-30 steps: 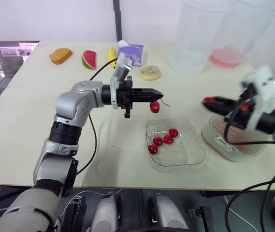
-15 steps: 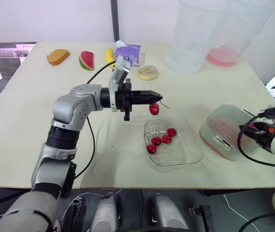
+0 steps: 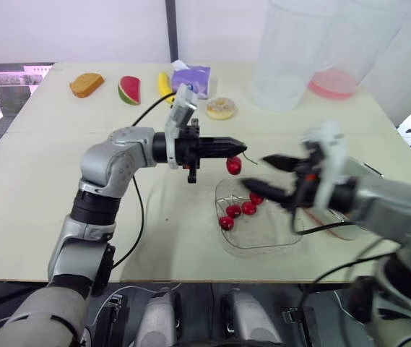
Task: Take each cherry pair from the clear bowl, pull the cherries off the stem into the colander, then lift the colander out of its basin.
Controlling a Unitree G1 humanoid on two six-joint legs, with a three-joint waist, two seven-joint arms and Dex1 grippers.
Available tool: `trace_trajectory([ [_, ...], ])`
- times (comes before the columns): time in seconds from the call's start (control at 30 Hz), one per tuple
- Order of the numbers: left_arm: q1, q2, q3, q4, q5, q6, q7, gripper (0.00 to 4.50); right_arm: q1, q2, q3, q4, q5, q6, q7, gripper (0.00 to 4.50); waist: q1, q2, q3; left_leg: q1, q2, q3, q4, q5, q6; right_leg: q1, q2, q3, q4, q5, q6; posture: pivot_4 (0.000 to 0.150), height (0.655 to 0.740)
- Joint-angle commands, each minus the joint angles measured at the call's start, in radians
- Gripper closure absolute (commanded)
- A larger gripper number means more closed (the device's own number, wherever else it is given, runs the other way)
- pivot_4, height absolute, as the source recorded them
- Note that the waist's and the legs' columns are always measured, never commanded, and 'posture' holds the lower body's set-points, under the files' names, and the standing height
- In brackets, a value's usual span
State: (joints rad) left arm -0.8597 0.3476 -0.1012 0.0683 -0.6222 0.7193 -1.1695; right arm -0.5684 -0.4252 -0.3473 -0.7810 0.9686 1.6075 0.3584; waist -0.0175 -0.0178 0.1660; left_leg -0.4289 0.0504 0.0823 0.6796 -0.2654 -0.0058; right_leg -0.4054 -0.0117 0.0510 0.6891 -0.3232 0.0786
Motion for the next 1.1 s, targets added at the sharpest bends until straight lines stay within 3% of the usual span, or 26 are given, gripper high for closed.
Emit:
trace_trajectory([
  [0.03, -0.021, 0.008, 0.016, -0.021, -0.013, -0.009, -0.005, 4.5, -0.053, 0.048, 0.043, 0.033, -0.013, 0.007, -0.066, 0.02, 0.006, 0.0, 0.0, -0.001, 0.0, 0.0, 0.001, 0.0, 0.0, 0.0, 0.0, -0.001, 0.0, 0.0, 0.0, 0.15, 0.74],
  [0.33, -0.023, 0.011, 0.016, -0.021, -0.011, -0.013, -0.003, 4.5, -0.108, 0.073, 0.065, 0.089, -0.019, -0.007, -0.104, 0.02, 0.001, 0.0, 0.0, -0.002, 0.0, 0.0, 0.001, -0.001, 0.001, 0.0, -0.002, -0.001, -0.001, 0.0, 0.0, 0.15, 0.74],
  [0.43, -0.022, 0.012, 0.016, -0.023, -0.011, -0.012, -0.001, 4.5, -0.107, 0.077, 0.064, 0.09, -0.018, -0.01, -0.112, 0.89, -0.001, 0.0, 0.0, -0.002, 0.0, 0.0, 0.001, -0.001, 0.001, 0.0, -0.002, -0.001, -0.001, 0.0, 0.0, 0.15, 0.74],
  [0.6, -0.021, 0.012, 0.014, -0.024, -0.009, -0.013, 0.001, 4.5, -0.109, 0.075, 0.063, 0.093, -0.021, -0.02, -0.124, 3.27, -0.001, 0.0, 0.0, -0.002, 0.0, 0.0, 0.001, -0.001, 0.001, 0.0, -0.002, -0.001, -0.001, 0.0, 0.0, 0.15, 0.74],
  [0.67, -0.021, 0.013, 0.013, -0.024, -0.008, -0.013, 0.001, 4.5, -0.108, 0.074, 0.063, 0.091, -0.021, -0.021, -0.127, 3.74, -0.001, 0.0, 0.0, -0.002, 0.0, 0.0, 0.001, -0.001, 0.001, 0.0, -0.002, -0.001, -0.001, 0.0, 0.0, 0.15, 0.74],
  [0.83, -0.022, 0.011, 0.012, -0.024, -0.007, -0.013, 0.003, 4.5, -0.083, 0.054, 0.067, 0.08, -0.026, -0.009, -0.132, 3.89, -0.001, 0.0, 0.0, -0.002, 0.0, 0.0, 0.001, -0.001, 0.001, 0.0, -0.002, -0.001, -0.001, 0.0, 0.0, 0.15, 0.74],
  [1.1, -0.02, 0.009, 0.013, -0.025, -0.012, -0.011, 0.01, 4.5, 0.095, -0.044, 0.06, 0.049, -0.063, -0.037, -0.122, 3.9, 0.001, 0.0, 0.0, -0.002, -0.001, 0.0, 0.001, -0.001, 0.001, 0.0, -0.002, -0.001, -0.002, 0.0, 0.0, 0.15, 0.74],
])
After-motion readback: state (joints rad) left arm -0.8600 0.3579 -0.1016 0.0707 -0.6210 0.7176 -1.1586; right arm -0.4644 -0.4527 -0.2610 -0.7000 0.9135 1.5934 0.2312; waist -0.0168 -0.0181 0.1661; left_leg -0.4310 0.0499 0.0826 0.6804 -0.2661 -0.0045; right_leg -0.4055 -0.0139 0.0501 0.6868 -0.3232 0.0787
